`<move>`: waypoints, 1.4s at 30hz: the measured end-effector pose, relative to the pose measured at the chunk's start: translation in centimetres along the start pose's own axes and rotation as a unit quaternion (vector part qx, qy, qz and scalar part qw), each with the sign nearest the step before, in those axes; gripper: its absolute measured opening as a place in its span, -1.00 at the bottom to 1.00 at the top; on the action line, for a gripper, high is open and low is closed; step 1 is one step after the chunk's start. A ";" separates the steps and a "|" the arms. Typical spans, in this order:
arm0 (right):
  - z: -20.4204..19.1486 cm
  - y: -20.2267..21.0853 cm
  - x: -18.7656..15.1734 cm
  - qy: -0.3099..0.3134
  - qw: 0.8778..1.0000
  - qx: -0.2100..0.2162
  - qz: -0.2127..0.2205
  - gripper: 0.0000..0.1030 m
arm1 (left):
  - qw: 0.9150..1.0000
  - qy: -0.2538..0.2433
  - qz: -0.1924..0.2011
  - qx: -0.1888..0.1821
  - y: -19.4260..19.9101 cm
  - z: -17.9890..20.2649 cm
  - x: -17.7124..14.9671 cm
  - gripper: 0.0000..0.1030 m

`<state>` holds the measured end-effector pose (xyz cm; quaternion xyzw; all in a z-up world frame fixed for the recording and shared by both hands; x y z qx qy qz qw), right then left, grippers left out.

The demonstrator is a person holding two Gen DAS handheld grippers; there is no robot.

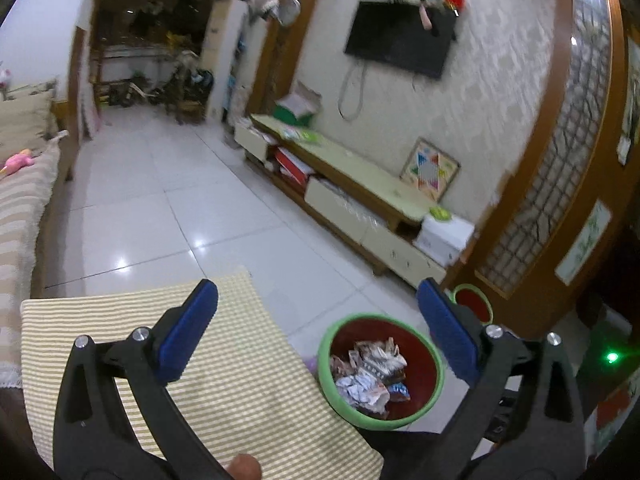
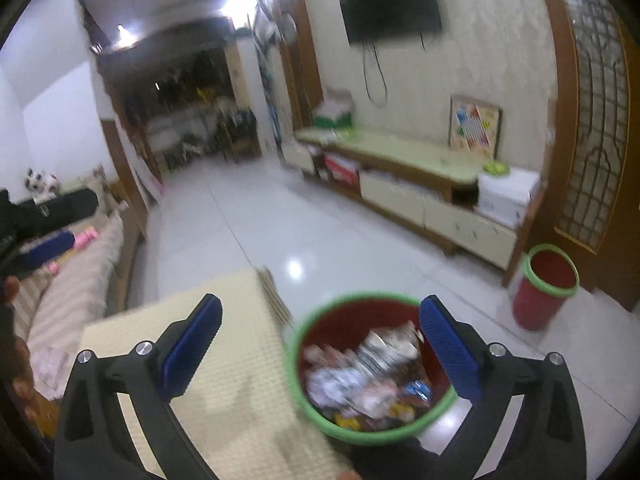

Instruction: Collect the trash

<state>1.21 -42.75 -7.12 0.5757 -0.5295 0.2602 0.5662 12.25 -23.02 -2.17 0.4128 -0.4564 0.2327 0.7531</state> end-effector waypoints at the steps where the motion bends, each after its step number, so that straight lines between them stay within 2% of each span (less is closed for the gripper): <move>1: -0.6 0.5 0.7 0.002 1.000 -0.001 0.015 0.86 | 1.000 0.001 0.007 0.004 0.9 -0.6 0.4 0.90; 6: -3.4 1.9 2.5 0.037 0.996 -0.037 0.069 0.86 | 0.996 -0.025 0.054 0.059 4.5 -3.2 2.0 0.90; 9: -4.2 2.3 2.8 0.023 0.996 -0.039 0.080 0.86 | 0.995 -0.019 0.071 0.071 6.2 -4.4 2.6 0.90; 12: -5.0 2.5 2.9 0.012 0.996 -0.030 0.079 0.86 | 0.990 -0.011 0.093 0.107 7.9 -6.0 3.0 0.90; 15: -5.8 2.3 2.8 0.021 0.997 -0.028 0.070 0.86 | 0.989 -0.016 0.077 0.124 8.0 -6.9 2.6 0.90; 22: -7.0 2.6 2.2 0.039 0.997 -0.020 0.062 0.86 | 0.989 0.000 0.056 0.134 7.9 -7.8 1.6 0.90; 42: -5.7 1.7 0.7 0.034 0.998 -0.026 0.040 0.86 | 0.990 -0.011 0.039 0.137 7.4 -7.5 0.6 0.90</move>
Point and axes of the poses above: each gripper's, at about its wrist camera, not at the fingertips, and y roughly against the way its jaws point, z to its right, x to its top, the point moved 8 cm from there along -y, roughly the way its jaws point, and after that the axes turned 6 degrees about z, right-handed, at the moved point
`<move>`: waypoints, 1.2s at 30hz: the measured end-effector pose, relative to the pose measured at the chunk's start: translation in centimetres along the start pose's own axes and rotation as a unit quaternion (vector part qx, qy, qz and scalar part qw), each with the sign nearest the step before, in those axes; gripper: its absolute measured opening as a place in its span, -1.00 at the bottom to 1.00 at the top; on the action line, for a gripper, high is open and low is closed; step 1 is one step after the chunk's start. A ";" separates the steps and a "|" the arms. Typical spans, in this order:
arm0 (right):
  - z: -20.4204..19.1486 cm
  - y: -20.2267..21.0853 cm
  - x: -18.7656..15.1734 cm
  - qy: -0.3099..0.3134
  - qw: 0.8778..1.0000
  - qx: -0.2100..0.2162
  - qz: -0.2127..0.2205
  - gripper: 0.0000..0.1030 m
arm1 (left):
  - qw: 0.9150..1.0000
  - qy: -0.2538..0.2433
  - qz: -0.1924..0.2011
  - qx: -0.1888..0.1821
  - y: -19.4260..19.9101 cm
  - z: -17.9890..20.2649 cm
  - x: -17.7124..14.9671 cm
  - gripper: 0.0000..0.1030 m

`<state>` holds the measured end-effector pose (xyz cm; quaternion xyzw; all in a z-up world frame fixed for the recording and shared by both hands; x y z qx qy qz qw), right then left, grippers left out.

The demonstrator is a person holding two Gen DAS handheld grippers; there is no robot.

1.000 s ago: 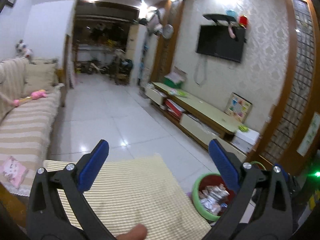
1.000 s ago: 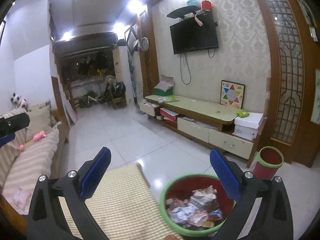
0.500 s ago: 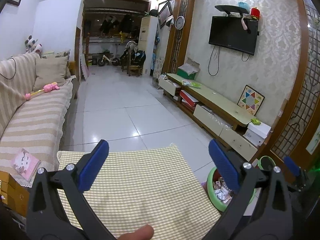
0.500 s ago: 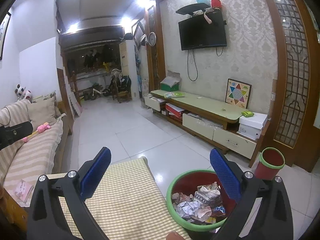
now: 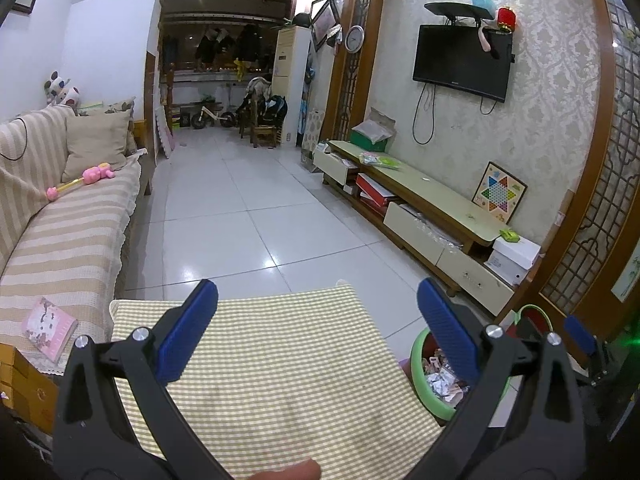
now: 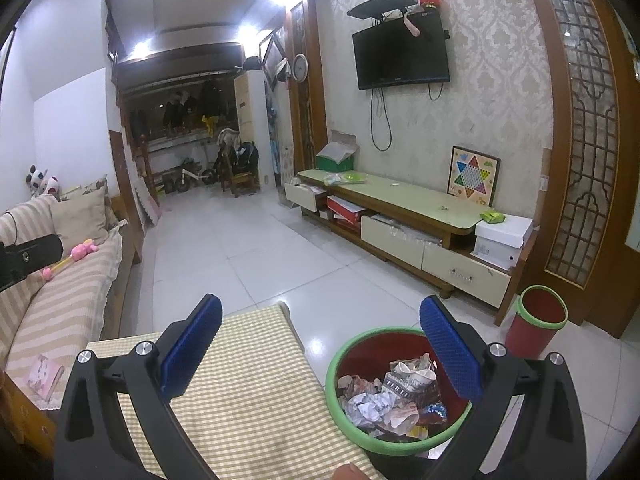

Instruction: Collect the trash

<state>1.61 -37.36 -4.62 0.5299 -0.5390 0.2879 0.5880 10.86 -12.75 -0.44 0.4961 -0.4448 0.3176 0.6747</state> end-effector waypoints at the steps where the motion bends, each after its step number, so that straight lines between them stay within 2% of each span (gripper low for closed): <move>1: -0.1 -0.1 -0.1 0.000 1.000 0.000 -0.002 0.86 | 1.000 -0.001 0.001 0.000 0.0 0.0 0.0 0.90; 36: -0.2 -1.1 -1.5 0.015 1.000 0.014 -0.024 0.86 | 1.000 -0.001 -0.010 -0.001 -0.5 0.4 0.0 0.90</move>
Point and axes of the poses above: each gripper's, at about its wrist camera, not at the fingertips, and y roughly against the way its jaws point, z to its right, x to its top, the point moved 8 cm from there along -y, roughly the way its jaws point, and after that the axes turned 6 degrees about z, right-handed, at the moved point
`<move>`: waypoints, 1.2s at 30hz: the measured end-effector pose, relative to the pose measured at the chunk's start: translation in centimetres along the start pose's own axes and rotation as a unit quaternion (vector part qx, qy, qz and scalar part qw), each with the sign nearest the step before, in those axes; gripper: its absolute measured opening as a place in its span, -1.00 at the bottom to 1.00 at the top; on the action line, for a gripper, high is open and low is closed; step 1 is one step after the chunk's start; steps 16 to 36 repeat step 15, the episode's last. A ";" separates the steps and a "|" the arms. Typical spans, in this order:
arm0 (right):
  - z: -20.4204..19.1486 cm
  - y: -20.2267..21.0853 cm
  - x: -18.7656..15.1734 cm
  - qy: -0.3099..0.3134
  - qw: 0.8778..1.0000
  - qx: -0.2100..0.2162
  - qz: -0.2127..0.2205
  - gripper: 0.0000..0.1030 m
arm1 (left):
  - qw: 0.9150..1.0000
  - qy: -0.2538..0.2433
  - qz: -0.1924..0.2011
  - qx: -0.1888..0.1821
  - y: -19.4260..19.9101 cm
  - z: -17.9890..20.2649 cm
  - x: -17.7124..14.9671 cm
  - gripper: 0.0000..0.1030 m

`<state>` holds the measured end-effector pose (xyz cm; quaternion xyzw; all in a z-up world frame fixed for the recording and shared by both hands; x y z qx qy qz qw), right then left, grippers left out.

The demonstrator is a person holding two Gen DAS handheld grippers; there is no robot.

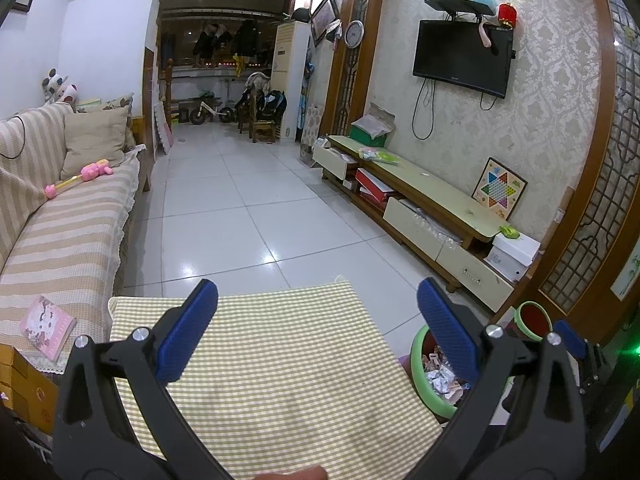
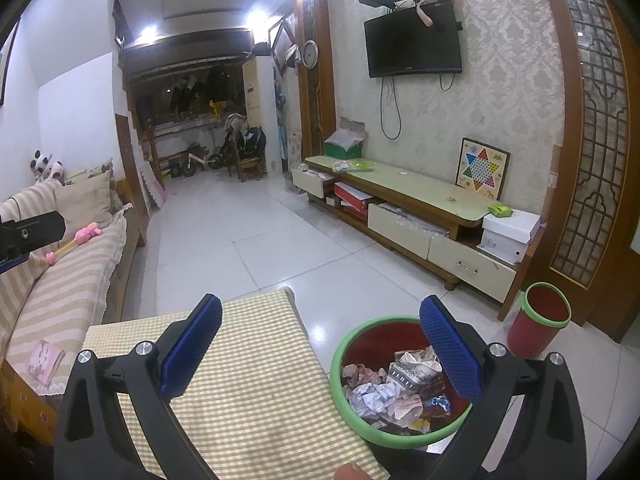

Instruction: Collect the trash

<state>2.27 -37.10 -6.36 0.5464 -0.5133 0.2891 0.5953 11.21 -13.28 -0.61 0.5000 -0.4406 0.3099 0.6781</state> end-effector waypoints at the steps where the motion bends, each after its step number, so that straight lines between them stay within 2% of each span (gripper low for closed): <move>1: 0.0 -0.1 -0.2 0.000 1.000 0.000 -0.002 0.86 | 1.000 0.001 -0.001 0.000 -0.1 -0.1 -0.1 0.90; 8: -0.9 -1.6 -1.7 0.015 0.999 0.010 -0.027 0.86 | 1.000 0.011 -0.010 0.000 -0.9 -0.7 -1.1 0.90; 11: -2.3 -3.5 -4.3 0.034 0.997 0.027 -0.059 0.86 | 0.999 0.021 -0.024 0.005 -1.8 -1.4 -2.1 0.90; 15: -5.3 -6.6 -10.3 0.075 0.988 0.064 -0.118 0.86 | 0.999 0.023 -0.035 0.034 -2.5 -3.3 -3.8 0.90; 36: -5.3 -6.6 -10.3 0.075 0.988 0.064 -0.118 0.86 | 0.999 0.023 -0.035 0.034 -2.5 -3.3 -3.8 0.90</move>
Point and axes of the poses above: each gripper's, at about its wrist camera, not at the fingertips, and y roughly against the way its jaws point, z to its right, x to its top, the point moved 8 cm from there along -y, roughly the way its jaws point, and after that the axes turned 6 degrees about z, right-handed, at the moved point
